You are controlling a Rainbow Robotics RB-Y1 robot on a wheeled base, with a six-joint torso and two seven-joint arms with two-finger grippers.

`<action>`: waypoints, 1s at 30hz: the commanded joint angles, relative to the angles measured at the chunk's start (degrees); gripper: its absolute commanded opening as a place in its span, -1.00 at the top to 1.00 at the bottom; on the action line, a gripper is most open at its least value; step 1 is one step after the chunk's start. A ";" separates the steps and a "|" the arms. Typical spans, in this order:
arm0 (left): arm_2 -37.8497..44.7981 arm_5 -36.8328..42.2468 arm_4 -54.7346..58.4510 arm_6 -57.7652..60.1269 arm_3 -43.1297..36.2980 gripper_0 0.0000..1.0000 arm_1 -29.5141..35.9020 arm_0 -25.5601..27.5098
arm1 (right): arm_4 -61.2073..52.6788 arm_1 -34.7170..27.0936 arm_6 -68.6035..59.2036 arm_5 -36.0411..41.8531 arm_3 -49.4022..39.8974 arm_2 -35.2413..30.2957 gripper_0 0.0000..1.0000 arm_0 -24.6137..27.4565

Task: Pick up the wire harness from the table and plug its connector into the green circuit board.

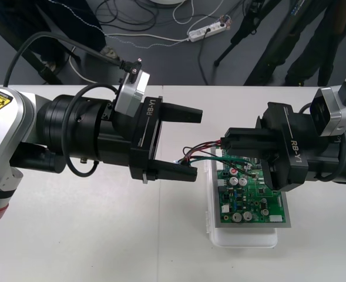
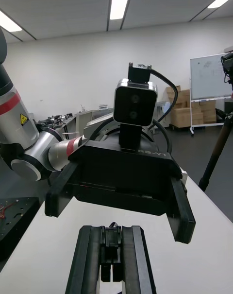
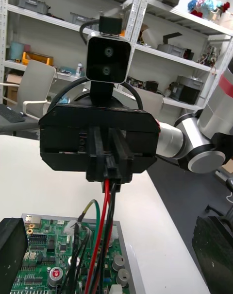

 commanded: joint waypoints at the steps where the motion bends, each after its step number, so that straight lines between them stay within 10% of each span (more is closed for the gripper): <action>1: -0.85 2.41 1.16 -3.68 0.01 -1.00 -2.35 -1.85 | -0.94 1.74 2.02 -0.08 -2.10 -1.19 1.00 0.71; 30: -0.32 2.50 3.71 -8.43 0.01 -1.00 -5.95 3.51 | -1.03 4.29 5.19 0.18 -2.01 -1.19 1.00 1.85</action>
